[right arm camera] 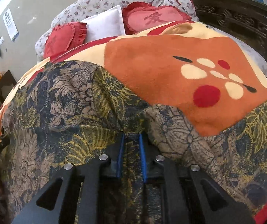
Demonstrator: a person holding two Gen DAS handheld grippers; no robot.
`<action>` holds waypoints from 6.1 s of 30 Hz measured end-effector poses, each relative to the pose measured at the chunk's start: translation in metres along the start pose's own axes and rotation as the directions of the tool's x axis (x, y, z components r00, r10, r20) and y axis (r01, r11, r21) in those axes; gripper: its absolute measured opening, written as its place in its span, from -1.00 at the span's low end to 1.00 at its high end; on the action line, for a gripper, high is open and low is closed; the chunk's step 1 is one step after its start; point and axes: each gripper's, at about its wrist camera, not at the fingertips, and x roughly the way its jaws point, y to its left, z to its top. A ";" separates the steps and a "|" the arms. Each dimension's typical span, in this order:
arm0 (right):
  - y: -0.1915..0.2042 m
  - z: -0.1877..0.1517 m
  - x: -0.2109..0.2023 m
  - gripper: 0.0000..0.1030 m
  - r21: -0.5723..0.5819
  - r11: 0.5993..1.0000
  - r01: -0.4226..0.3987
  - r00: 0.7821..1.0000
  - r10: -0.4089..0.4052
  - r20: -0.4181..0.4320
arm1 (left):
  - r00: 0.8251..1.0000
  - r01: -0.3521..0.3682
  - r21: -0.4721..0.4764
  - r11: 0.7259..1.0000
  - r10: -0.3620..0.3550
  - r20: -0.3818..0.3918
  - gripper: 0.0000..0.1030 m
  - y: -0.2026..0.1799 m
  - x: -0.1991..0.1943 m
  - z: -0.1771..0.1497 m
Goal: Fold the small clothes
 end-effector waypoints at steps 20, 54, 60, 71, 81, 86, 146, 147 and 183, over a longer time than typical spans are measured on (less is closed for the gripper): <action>0.055 -0.073 -0.043 -0.33 -0.222 0.974 0.049 0.999 -0.047 0.014 | 0.995 -0.102 0.072 0.992 0.103 -0.016 0.36 -0.010 -0.047 -0.059; -0.374 -0.100 -0.075 -0.41 0.889 0.365 -0.276 0.961 0.081 0.265 | 0.996 -0.082 0.051 0.995 0.083 -0.023 0.76 -0.005 -0.047 -0.063; -0.354 -0.056 -0.112 -0.88 0.787 0.566 -0.245 0.953 -0.010 0.304 | 0.996 -0.081 0.050 0.995 0.082 -0.022 0.76 -0.005 -0.048 -0.063; -0.230 0.082 -0.261 -0.89 0.350 0.875 -0.335 0.821 0.088 0.564 | 0.997 -0.078 0.049 0.996 0.080 -0.022 0.76 -0.004 -0.046 -0.062; -0.015 0.057 -0.160 -0.88 0.048 0.829 -0.557 0.799 0.520 0.302 | 0.995 0.088 -0.002 0.996 -0.087 0.041 0.76 -0.009 -0.089 -0.035; 0.072 -0.022 -0.077 -0.89 -0.026 0.858 -0.513 0.856 0.514 0.053 | 0.930 0.361 -0.030 0.932 -0.362 -0.070 0.76 -0.039 -0.091 -0.021; 0.086 -0.114 -0.086 -0.35 -0.254 0.943 -0.213 0.976 0.216 -0.018 | 0.977 0.142 -0.131 0.981 -0.160 -0.139 -0.78 0.049 -0.042 -0.013; 0.086 -0.114 -0.086 -0.35 -0.254 0.943 -0.213 0.976 0.216 -0.017 | 0.977 0.146 -0.140 0.979 -0.165 -0.138 -0.77 0.051 -0.043 -0.012; -0.025 -0.056 -0.047 -1.00 0.011 0.994 -0.105 0.983 0.106 -0.149 | 1.000 -0.007 0.083 0.997 0.006 0.022 -0.58 0.004 -0.037 -0.043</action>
